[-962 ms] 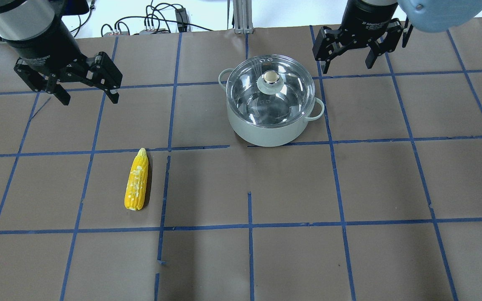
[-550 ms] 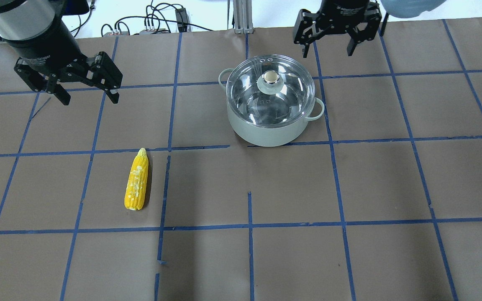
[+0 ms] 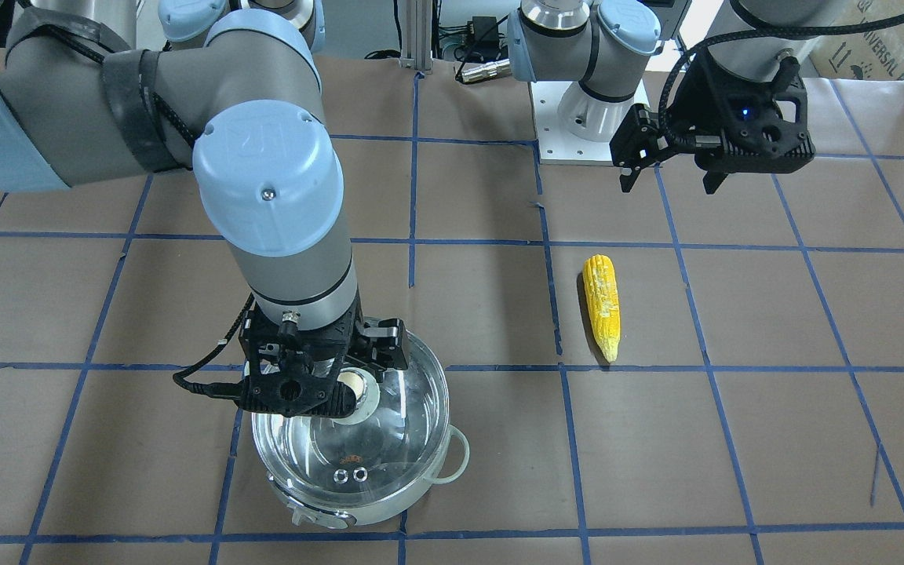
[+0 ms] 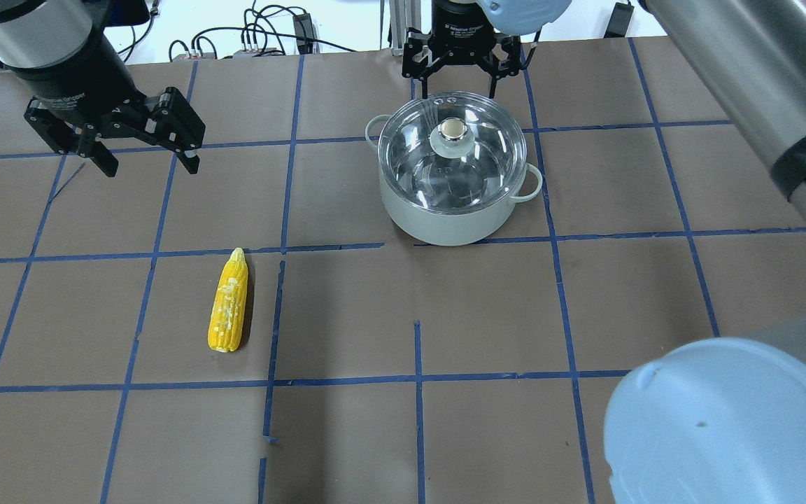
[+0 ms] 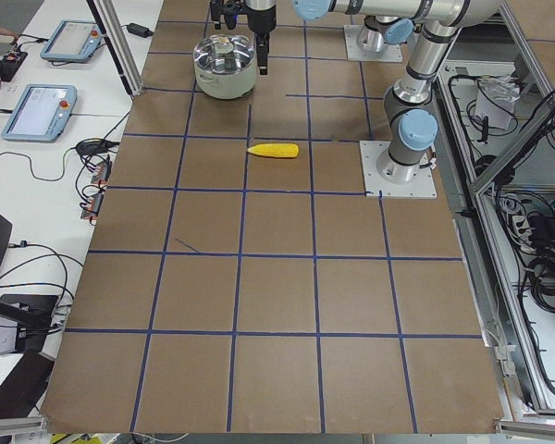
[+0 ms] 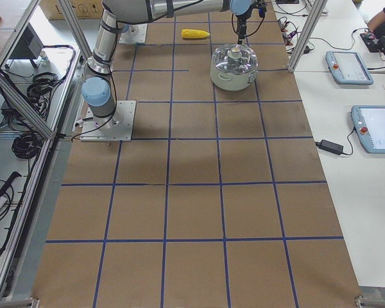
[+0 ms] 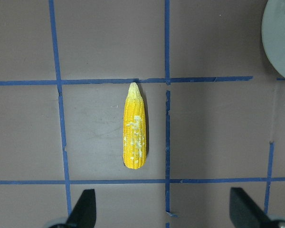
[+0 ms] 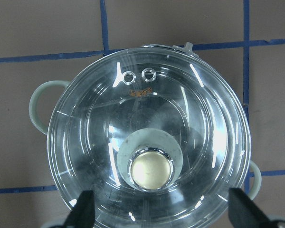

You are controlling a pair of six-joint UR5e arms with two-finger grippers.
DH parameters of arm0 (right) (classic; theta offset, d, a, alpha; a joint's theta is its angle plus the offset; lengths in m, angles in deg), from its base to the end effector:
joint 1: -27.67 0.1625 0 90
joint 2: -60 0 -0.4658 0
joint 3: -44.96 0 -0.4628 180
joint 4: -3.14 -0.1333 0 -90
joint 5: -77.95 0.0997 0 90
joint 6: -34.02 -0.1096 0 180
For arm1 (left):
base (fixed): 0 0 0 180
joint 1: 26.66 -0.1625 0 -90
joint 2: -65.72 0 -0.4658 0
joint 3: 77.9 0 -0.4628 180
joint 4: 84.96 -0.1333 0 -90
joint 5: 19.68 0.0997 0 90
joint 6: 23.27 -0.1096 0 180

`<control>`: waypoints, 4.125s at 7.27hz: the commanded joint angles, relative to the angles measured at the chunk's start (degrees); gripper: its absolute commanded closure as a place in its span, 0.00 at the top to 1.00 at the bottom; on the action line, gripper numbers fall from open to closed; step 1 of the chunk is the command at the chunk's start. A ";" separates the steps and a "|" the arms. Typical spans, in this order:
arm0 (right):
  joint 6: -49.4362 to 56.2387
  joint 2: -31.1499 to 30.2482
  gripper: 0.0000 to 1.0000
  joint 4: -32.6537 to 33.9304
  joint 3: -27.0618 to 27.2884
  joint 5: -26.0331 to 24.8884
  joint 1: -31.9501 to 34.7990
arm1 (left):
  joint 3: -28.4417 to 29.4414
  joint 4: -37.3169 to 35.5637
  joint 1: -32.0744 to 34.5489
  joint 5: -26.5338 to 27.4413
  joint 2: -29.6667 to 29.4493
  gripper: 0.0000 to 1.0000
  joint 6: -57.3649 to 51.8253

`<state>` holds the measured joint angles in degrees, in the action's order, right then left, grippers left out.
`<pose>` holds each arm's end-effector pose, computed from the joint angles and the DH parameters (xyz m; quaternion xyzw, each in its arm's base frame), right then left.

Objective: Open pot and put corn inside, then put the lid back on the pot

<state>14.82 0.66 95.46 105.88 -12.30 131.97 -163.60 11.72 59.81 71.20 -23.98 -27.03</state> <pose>0.3266 -0.7436 0.4421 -0.0428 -0.9991 0.0068 0.0002 -0.0972 -0.5616 0.5523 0.0021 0.9998 0.0186 0.0065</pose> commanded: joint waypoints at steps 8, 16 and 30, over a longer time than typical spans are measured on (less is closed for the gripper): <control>-2.51 1.07 0.99 6.73 7.12 0.33 0.20 | -0.08 0.00 0.01 0.00 0.04 1.00 -0.02; -2.51 2.12 0.86 7.69 7.12 0.24 0.20 | -0.08 0.00 0.01 0.09 -0.04 1.00 -0.02; 0.90 -6.64 0.38 -12.41 -4.13 0.59 -6.55 | -16.62 -11.02 -4.97 -0.35 -1.36 1.00 -4.50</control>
<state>14.20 -3.33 86.17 102.86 -12.00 128.14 -172.93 6.57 57.14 71.02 -24.81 -30.72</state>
